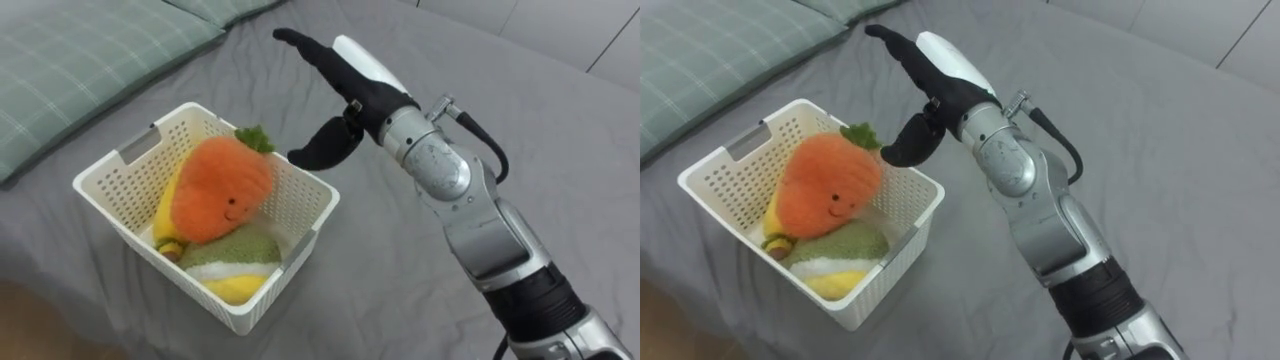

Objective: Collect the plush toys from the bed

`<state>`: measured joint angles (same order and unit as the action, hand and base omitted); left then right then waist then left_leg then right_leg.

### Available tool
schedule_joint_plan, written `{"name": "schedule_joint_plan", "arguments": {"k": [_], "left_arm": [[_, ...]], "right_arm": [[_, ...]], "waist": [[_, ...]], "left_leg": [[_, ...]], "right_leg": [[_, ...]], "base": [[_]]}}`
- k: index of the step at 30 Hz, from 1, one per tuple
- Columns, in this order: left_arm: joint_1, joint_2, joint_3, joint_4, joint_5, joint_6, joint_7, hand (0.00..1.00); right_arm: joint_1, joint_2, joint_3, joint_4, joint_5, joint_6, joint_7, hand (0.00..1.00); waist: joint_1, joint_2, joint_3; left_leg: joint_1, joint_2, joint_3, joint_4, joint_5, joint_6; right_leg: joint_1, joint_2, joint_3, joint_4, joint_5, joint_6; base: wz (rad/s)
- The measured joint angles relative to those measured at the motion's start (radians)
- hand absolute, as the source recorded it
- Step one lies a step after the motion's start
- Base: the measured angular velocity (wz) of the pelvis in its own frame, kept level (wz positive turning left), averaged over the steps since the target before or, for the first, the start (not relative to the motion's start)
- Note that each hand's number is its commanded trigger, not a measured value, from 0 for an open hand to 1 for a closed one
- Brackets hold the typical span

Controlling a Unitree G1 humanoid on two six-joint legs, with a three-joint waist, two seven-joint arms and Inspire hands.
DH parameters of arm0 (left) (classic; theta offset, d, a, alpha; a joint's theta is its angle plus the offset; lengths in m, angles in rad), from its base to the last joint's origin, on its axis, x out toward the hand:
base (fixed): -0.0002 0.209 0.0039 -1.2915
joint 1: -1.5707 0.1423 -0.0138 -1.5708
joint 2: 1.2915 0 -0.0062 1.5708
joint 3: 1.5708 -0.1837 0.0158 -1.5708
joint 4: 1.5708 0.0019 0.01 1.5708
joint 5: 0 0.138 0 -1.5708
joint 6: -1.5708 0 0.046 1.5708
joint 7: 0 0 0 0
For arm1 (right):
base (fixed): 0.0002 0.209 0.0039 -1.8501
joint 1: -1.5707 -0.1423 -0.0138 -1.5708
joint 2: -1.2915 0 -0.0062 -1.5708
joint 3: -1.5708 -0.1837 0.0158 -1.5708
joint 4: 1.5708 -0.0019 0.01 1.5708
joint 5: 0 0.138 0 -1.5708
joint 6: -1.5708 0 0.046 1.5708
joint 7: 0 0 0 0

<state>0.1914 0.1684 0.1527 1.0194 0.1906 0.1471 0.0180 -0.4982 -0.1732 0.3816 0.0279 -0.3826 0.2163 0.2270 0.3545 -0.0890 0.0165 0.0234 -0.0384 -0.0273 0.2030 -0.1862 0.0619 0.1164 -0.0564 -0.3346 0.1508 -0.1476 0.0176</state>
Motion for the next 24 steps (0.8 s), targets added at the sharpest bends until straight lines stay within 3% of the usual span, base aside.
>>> {"name": "schedule_joint_plan", "arguments": {"k": [20, 24], "left_arm": [[0.000, 0.002, 0.000, -0.003, -0.001, 0.005, 0.000, 0.00], [-0.003, 0.001, 0.000, -0.003, -0.001, 0.006, -0.002, 0.00]], "right_arm": [[0.001, -0.019, -0.001, 0.005, 0.008, 0.000, 0.007, 0.00], [0.001, -0.042, -0.007, 0.005, 0.045, 0.000, 0.007, 0.00]], "waist": [[-0.022, -0.003, -0.0022], [-0.028, -0.002, -0.0016]], "left_leg": [[0.000, -0.009, -0.018, 0.004, 0.001, 0.003], [0.001, -0.009, -0.018, 0.008, 0.001, 0.003]], "right_leg": [[0.008, -0.004, 0.000, 0.000, -0.002, 0.003], [0.010, -0.005, 0.003, 0.000, -0.002, 0.003]], "base": [[0.01], [0.01]]}}
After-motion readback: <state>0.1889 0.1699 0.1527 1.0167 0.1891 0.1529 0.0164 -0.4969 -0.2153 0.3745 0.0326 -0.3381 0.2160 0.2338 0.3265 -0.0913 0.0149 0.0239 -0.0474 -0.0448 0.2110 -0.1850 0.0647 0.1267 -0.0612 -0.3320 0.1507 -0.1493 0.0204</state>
